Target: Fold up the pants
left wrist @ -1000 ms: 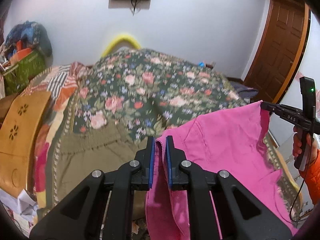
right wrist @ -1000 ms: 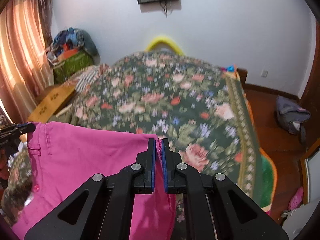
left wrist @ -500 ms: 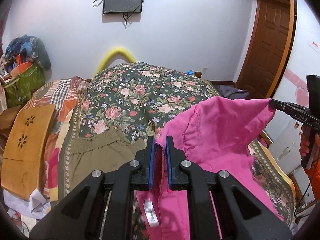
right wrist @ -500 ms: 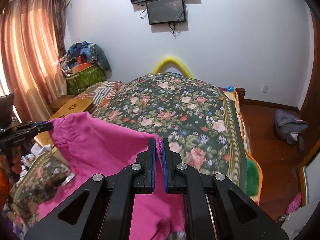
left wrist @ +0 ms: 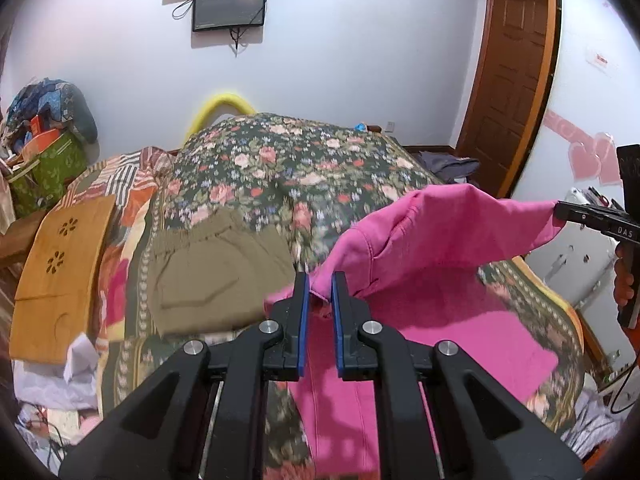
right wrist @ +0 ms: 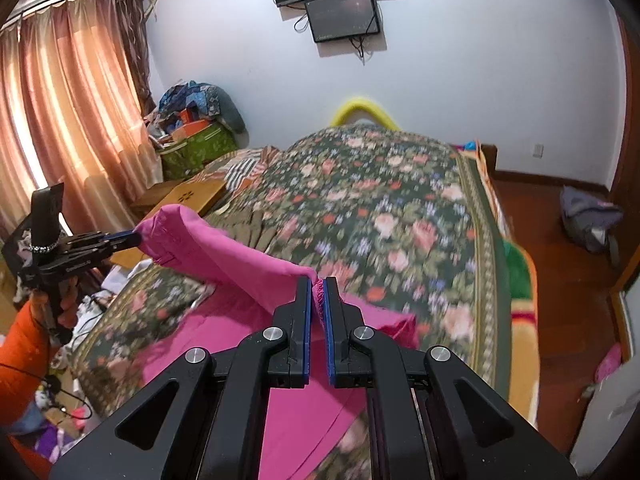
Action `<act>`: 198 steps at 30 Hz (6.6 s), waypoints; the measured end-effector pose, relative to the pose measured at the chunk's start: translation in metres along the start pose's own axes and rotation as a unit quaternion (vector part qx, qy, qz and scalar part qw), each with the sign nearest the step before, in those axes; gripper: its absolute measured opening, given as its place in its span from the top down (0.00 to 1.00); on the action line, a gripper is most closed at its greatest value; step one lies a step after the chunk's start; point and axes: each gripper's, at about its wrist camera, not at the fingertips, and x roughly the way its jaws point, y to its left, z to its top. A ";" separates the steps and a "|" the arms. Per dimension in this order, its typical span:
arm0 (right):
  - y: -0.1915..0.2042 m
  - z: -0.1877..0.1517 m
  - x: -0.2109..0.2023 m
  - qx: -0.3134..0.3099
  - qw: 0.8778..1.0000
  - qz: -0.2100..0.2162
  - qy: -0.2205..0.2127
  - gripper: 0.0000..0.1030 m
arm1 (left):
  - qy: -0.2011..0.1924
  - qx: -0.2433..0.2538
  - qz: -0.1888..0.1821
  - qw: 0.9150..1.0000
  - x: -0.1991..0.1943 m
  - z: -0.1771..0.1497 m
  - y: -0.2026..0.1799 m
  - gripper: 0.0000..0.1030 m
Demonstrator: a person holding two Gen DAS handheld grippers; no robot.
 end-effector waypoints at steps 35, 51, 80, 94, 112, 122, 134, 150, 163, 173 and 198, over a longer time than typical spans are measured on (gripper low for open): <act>0.012 -0.114 -0.039 0.052 0.994 -0.072 0.066 0.90 | 0.059 -0.036 0.008 0.998 -0.025 -0.096 -0.004 0.90; 0.048 -0.134 0.034 0.044 0.989 -0.006 0.143 0.85 | 0.130 -0.007 -0.041 0.991 0.043 -0.113 -0.061 0.84; 0.012 -0.089 -0.008 0.036 0.995 -0.040 0.079 0.49 | 0.071 -0.054 0.032 0.996 0.021 -0.050 0.005 0.45; -0.064 -0.053 0.087 0.099 0.988 -0.076 0.091 0.48 | 0.121 -0.131 0.028 0.984 0.126 -0.032 0.071 0.48; -0.108 -0.069 0.165 0.174 0.974 -0.043 0.136 0.91 | 0.140 -0.169 -0.051 0.974 0.156 -0.062 0.068 0.90; -0.084 -0.055 0.154 0.071 0.988 -0.099 0.098 0.96 | 0.110 -0.071 0.028 0.991 0.138 -0.052 0.039 0.97; -0.079 -0.047 0.141 0.060 0.986 -0.129 0.084 0.97 | 0.122 -0.063 0.074 0.988 0.132 -0.057 0.043 0.83; 0.008 -0.081 0.070 0.013 0.991 -0.060 0.115 0.57 | 0.131 -0.082 0.040 0.987 0.060 -0.092 -0.005 0.46; 0.025 -0.127 0.045 0.019 0.988 -0.027 0.154 0.57 | 0.149 -0.123 0.068 0.979 0.019 -0.128 -0.008 0.30; 0.049 -0.100 0.012 0.011 0.997 -0.006 0.081 0.57 | 0.165 -0.235 -0.025 0.958 0.003 -0.138 -0.009 0.21; 0.071 -0.124 0.073 -0.020 0.990 0.007 0.138 0.57 | 0.141 -0.326 -0.091 0.930 0.061 -0.133 0.004 0.16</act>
